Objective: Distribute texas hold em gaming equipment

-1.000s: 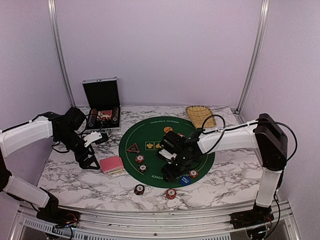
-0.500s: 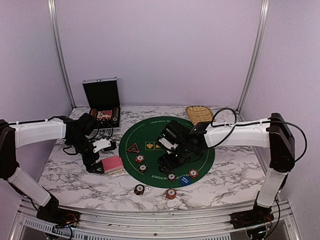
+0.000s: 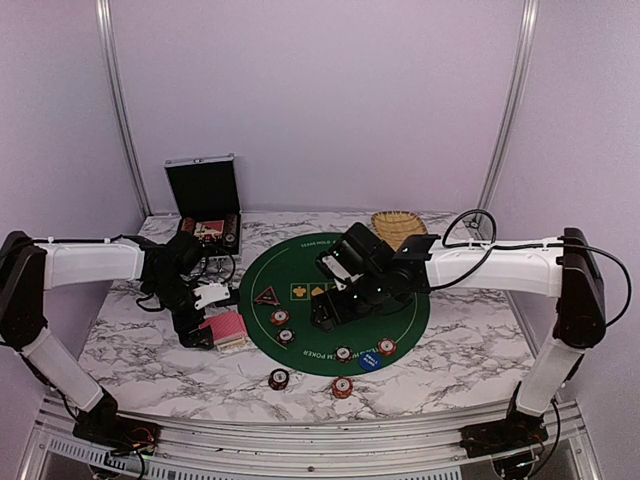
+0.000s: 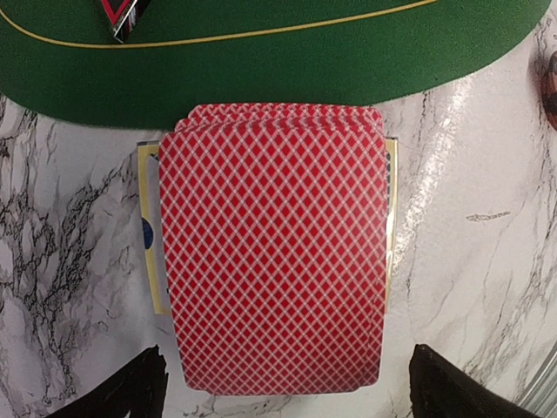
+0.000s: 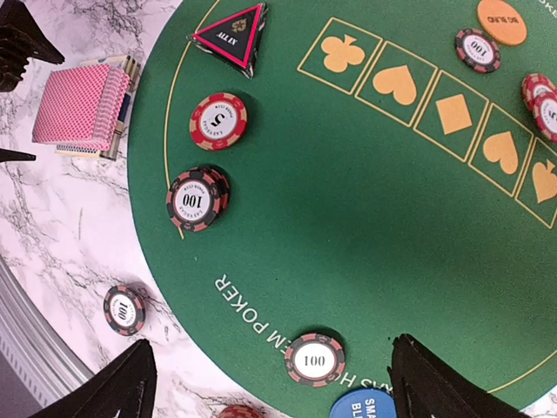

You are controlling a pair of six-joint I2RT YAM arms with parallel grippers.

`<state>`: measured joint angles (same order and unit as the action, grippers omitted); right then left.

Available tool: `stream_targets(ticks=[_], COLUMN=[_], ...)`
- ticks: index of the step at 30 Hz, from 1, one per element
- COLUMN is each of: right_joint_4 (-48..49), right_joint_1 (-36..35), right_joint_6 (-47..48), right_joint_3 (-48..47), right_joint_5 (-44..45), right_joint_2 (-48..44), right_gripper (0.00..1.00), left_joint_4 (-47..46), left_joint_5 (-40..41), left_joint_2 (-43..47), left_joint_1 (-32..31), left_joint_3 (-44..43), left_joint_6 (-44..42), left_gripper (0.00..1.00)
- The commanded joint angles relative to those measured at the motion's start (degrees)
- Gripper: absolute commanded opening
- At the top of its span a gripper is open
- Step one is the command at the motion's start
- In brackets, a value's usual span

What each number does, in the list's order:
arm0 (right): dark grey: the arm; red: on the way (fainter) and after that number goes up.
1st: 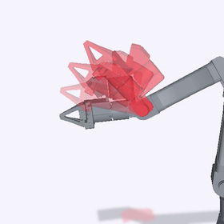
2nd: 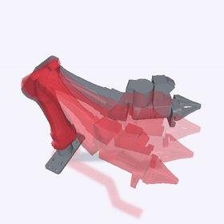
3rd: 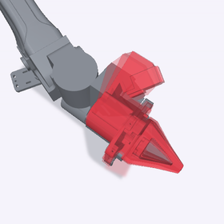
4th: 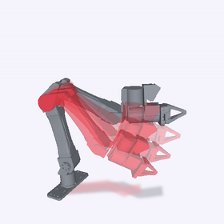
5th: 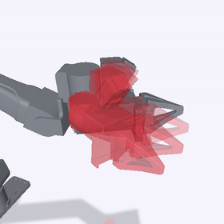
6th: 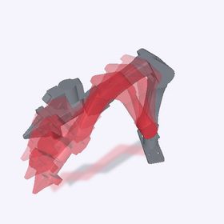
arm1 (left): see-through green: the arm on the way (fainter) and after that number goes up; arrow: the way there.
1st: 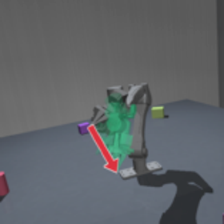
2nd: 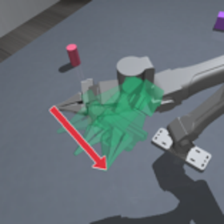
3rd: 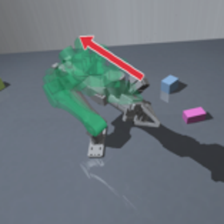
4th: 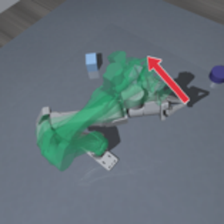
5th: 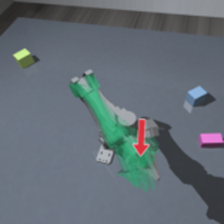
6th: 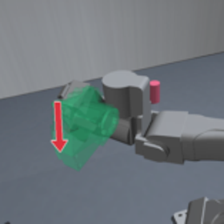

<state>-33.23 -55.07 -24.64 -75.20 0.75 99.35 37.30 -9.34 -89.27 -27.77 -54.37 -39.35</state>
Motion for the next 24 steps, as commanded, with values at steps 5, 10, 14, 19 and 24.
stream_targets(ticks=[5,10,14,19,24], right_joint_4=[1.35,1.67,1.6,1.59,1.59], right_joint_1=[0.34,0.32,0.36,0.37,0.31], right_joint_6=[-1.65,-2.09,-2.25,-2.46,-2.53], right_joint_3=[-0.14,0.68,0.96,1.38,1.59], right_joint_5=[0.68,0.57,0.56,0.57,0.63], right_joint_2=[-2.46,-3.39,-3.93,-4.5,-4.91], right_gripper=[0.92,0.92,0.92,0.92,0.92], left_joint_4=[-1.41,-2.21,-2.41,-2.43,-2.73], left_joint_5=[0.72,1.18,1.06,1.15,2.04], left_joint_2=[-2.53,-3.18,-3.67,-4.27,-5.4], left_joint_1=[-0.36,-0.44,-0.53,-0.62,-0.66], left_joint_3=[-0.12,-0.04,-0.06,0.13,0.31], left_joint_6=[-0.73,-0.9,-1.2,-1.54,-1.9], left_gripper=[0.99,0.99,0.99,0.99,0.99])
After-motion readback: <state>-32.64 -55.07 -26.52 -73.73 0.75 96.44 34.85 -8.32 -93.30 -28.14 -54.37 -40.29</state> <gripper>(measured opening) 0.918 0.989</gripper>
